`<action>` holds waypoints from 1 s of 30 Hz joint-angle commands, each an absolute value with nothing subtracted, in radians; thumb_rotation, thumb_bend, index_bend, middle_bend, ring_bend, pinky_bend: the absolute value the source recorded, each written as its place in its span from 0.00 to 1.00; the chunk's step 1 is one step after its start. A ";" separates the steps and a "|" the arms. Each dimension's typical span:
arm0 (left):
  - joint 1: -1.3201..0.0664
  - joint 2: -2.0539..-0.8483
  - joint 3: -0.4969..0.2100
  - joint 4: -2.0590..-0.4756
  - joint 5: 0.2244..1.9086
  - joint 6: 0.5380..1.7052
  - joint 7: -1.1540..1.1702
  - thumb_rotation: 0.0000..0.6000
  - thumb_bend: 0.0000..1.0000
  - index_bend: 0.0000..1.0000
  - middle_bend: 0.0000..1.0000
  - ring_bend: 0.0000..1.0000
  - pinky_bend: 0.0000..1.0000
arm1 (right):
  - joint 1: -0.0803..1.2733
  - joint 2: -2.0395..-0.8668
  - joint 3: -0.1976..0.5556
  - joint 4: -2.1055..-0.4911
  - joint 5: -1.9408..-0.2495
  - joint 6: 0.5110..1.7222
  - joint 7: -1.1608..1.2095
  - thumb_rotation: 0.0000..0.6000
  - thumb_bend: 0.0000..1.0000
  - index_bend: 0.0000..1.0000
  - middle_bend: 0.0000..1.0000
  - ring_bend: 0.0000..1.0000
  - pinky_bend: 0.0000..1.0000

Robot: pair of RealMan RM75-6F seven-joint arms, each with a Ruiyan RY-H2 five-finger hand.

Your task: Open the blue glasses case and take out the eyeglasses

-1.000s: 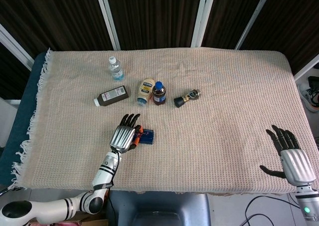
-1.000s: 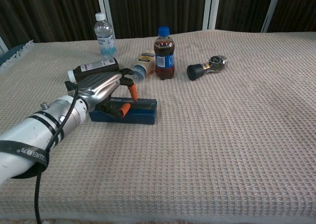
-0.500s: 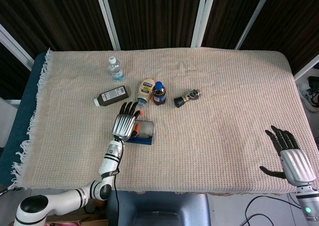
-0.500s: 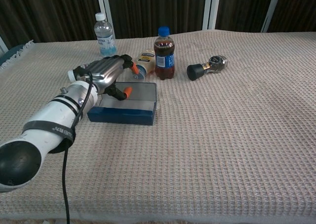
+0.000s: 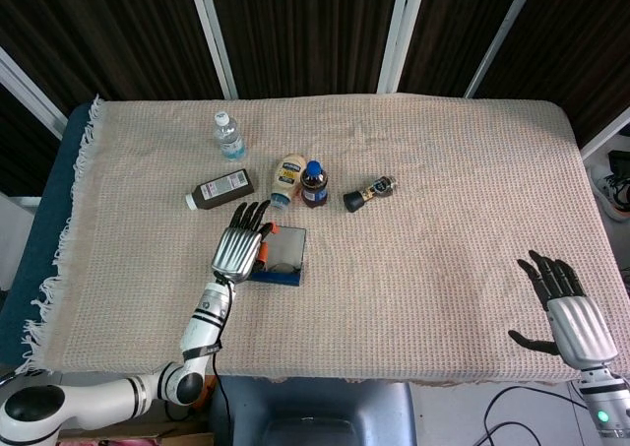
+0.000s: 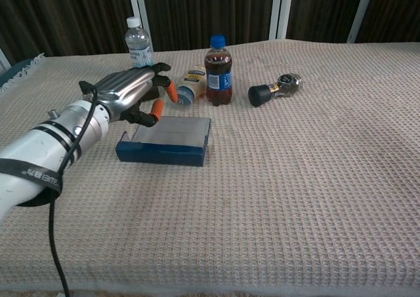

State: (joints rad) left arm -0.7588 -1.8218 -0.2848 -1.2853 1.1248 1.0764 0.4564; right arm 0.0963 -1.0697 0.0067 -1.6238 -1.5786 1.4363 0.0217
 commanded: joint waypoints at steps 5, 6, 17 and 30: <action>-0.689 -1.709 -0.200 -1.417 1.102 1.088 0.532 1.00 0.70 0.38 0.00 0.00 0.00 | 0.101 -1.080 0.000 -1.627 -1.586 1.426 0.000 1.00 0.19 0.00 0.00 0.00 0.00; -0.684 -1.704 -0.192 -1.417 1.102 1.091 0.534 1.00 0.70 0.38 0.00 0.00 0.00 | 0.102 -1.081 0.000 -1.627 -1.586 1.425 -0.002 1.00 0.19 0.00 0.00 0.00 0.00; -0.641 -1.667 -0.130 -1.402 1.112 1.088 0.508 1.00 0.71 0.40 0.00 0.00 0.00 | 0.102 -1.080 -0.001 -1.630 -1.586 1.427 -0.005 1.00 0.19 0.00 0.00 0.00 0.00; -0.566 -1.547 -0.009 -1.533 1.215 1.127 0.514 1.00 0.78 0.46 0.00 0.00 0.00 | 0.101 -1.082 -0.004 -1.631 -1.590 1.429 -0.011 1.00 0.19 0.00 0.00 0.00 0.00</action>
State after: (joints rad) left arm -0.5806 -1.5711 -0.0299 -1.5046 1.2000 1.1226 0.5102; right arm 0.1014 -1.0824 -0.0038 -1.6314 -1.5901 1.4286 -0.0113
